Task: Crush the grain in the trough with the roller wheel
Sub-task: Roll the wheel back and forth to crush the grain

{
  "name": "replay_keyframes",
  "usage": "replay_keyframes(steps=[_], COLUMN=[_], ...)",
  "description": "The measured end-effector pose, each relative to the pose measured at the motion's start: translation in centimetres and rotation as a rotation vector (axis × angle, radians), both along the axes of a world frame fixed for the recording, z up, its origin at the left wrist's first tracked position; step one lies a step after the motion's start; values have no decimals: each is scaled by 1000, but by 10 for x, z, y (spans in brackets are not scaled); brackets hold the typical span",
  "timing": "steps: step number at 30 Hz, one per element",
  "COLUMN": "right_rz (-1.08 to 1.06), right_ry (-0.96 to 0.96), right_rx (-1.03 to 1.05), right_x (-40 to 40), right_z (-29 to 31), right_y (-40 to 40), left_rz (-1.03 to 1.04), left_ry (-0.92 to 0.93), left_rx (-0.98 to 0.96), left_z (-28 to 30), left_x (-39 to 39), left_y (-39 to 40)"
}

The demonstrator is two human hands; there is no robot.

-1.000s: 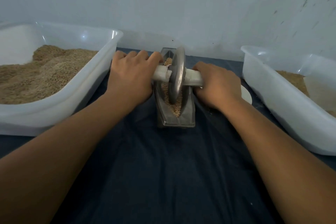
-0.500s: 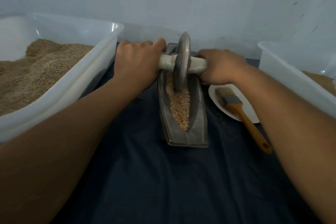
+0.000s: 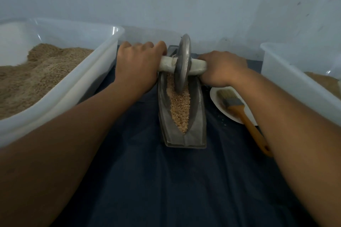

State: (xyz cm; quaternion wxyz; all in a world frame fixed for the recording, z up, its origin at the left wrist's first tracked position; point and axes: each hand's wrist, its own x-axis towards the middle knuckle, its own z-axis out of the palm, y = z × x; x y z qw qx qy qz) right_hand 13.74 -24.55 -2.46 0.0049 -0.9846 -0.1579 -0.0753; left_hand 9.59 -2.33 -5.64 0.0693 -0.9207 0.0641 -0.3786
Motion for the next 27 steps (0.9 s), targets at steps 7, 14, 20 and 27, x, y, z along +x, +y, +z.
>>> replay_keyframes(steps=[7,14,20,27], right_rz=[-19,-42,-48,-51], right_ry=[-137,-170,-249,-254], right_rx=[18,94,107,70], right_x=[-25,-51,-80,-94], right_z=[-11,-18,-24,-18], right_y=[-1,-5,-9,-3], left_rz=[-6,-2,-4,-19], left_ry=[2,-10,-36,-4], left_rx=[0,3,-6,-16], left_z=[-4,-7,-8,-9], left_x=[-26,-52,-71,-81], left_y=[0,-3,-5,-3])
